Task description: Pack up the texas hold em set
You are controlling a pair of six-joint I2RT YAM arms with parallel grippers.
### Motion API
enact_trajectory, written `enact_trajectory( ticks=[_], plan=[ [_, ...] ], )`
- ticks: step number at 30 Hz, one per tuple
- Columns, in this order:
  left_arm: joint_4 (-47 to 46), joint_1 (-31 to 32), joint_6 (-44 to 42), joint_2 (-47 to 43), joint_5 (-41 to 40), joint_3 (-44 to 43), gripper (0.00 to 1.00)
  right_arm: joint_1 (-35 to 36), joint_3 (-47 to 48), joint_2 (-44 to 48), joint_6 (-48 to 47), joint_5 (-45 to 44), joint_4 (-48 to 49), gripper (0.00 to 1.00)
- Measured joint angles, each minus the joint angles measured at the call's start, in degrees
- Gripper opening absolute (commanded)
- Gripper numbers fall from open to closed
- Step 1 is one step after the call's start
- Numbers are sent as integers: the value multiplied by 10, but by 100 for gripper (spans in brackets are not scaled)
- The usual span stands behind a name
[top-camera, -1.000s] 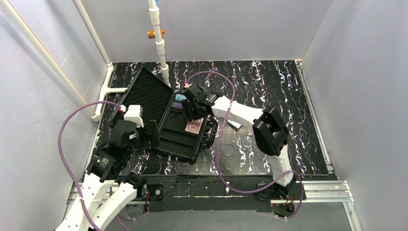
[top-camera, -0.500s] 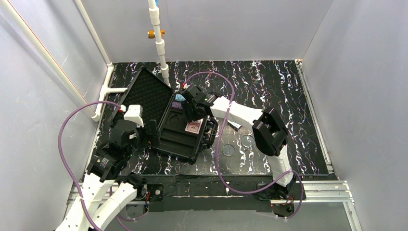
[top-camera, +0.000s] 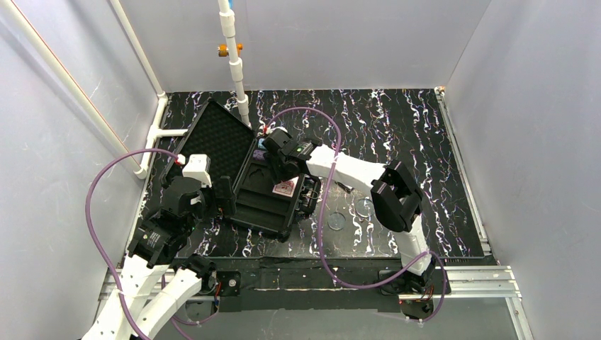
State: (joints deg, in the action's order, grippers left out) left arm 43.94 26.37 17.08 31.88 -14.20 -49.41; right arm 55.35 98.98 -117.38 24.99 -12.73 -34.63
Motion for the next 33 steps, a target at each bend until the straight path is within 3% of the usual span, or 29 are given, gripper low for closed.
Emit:
enact_trajectory(
  ticks=[11, 20, 33],
  plan=[
    [0, 0, 0, 0, 0, 0, 99, 1, -11, -1, -3, -10, 1, 65],
    [-1, 0, 0, 1, 0, 0, 99, 3, -11, 18, -30, -46, -27, 98],
    [-2, 0, 0, 1, 1, 0, 99, -3, -89, 164, -4, -146, -83, 98]
  ],
)
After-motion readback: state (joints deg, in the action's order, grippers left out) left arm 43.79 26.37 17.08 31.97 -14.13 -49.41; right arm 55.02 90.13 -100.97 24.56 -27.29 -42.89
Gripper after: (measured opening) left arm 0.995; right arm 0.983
